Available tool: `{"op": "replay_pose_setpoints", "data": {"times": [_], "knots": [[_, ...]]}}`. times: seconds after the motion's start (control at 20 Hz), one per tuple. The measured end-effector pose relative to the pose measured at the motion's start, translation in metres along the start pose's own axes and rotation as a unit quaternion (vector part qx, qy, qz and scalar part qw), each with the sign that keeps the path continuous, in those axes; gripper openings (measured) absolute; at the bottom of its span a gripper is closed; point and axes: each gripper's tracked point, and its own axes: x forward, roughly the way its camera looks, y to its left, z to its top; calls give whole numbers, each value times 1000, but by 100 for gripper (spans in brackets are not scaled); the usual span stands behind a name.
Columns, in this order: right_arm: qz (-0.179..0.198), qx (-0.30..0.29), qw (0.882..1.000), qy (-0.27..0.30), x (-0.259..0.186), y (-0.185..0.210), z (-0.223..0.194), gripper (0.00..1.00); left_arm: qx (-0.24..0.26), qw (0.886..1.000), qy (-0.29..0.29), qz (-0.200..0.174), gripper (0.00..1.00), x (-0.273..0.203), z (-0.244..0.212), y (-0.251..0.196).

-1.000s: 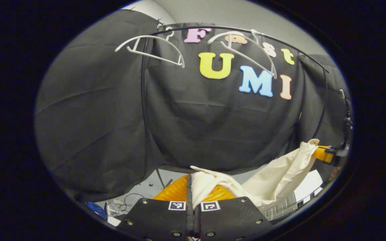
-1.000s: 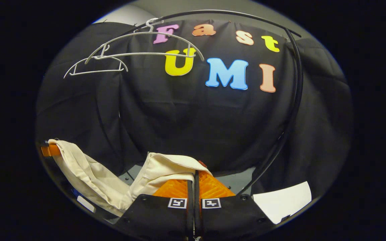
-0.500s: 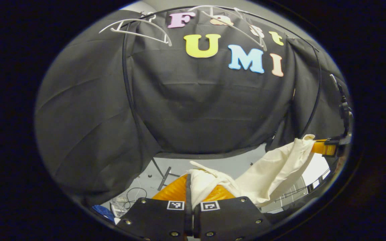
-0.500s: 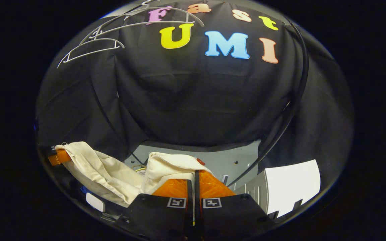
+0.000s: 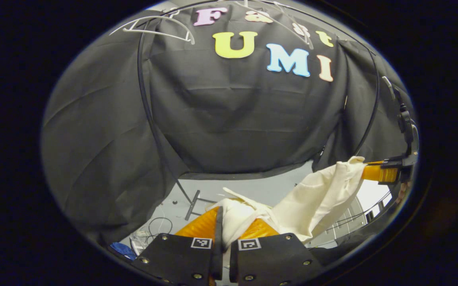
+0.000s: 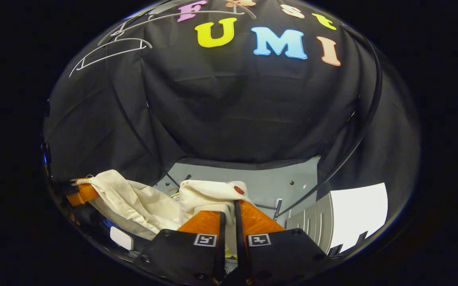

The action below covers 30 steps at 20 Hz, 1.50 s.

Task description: Grasp the clothes on the hanger with both hands and then place them into the laundry hamper below.

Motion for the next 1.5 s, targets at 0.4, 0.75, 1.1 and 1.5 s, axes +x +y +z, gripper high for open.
{"op": "replay_pose_setpoints", "data": {"times": [0.4, 0.75, 1.1, 1.5], "knots": [[15, -29, 999, 10, -10, 17, -7, 94, -25, 999, 35, -12, 79, -8, -13, -5], [-9, -34, 999, -3, -33, 2, -10, 98, -45, 998, 50, 10, 98, -17, -19, -3], [-32, 2, 999, -28, -58, -40, -7, 99, -50, 997, 32, 41, 98, -19, -13, -1], [-33, 27, 994, -100, -97, -101, 15, 99, 27, 997, -46, 57, 99, -12, 26, 0]]}}
